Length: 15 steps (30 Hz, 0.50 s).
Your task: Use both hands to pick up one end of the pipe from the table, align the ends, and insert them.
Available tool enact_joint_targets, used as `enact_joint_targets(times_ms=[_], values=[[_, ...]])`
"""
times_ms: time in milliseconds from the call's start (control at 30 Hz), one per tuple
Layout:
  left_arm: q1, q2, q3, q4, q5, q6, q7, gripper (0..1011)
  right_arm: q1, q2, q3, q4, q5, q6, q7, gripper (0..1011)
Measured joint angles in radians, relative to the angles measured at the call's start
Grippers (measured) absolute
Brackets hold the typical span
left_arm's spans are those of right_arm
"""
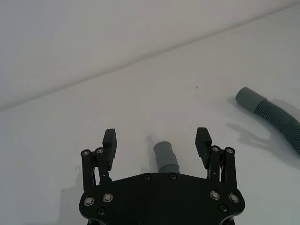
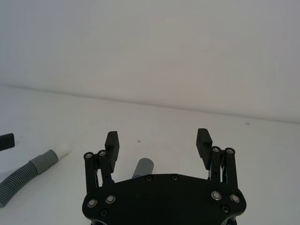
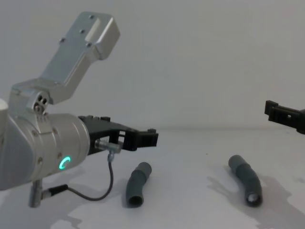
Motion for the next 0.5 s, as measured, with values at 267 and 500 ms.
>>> enact_joint_targets(times_ms=[267, 500], values=[[-0.001, -0.035, 0.012, 0.018, 0.017, 0.029, 0.029, 1001, 0.000, 0.000, 0.000, 0.000, 0.000, 0.000, 0.000, 1002], [-0.014, -0.065, 0.017, 0.054, 0.021, 0.032, 0.035, 1001, 0.000, 0.000, 0.000, 0.000, 0.000, 0.000, 0.000, 1002]])
